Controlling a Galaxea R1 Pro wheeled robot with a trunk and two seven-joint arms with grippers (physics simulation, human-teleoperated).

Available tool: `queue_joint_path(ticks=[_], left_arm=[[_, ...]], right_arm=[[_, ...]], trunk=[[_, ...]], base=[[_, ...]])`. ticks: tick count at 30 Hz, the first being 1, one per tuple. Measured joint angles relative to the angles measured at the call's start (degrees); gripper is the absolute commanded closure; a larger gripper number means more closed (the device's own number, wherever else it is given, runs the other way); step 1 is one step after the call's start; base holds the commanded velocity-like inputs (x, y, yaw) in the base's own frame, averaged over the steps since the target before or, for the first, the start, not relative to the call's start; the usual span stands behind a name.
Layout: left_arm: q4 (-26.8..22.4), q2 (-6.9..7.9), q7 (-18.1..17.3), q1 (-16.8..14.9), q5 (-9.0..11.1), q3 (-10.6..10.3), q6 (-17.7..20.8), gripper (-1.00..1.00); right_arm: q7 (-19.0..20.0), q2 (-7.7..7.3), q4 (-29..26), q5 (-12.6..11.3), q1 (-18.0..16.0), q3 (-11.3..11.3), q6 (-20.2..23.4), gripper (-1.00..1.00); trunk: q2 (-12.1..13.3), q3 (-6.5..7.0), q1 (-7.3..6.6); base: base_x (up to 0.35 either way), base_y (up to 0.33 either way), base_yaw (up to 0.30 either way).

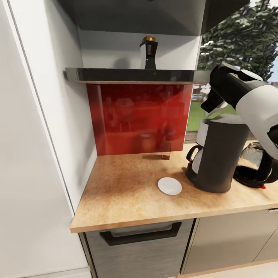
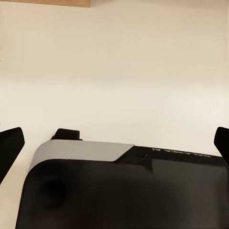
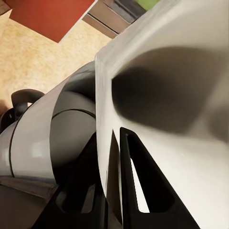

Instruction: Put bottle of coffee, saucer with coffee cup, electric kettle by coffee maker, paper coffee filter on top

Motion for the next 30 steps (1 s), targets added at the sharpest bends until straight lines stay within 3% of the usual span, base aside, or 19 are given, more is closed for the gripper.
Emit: queue_joint_path(ticks=[30], left_arm=[[0.00,0.00,0.00,0.01,0.00,0.00,0.00,-1.00]], right_arm=[[0.86,0.00,1.54,-0.05,0.08,0.12,-0.09,1.00]], trunk=[[0.00,0.00,0.00]], base=[[0.000,0.000,0.000]])
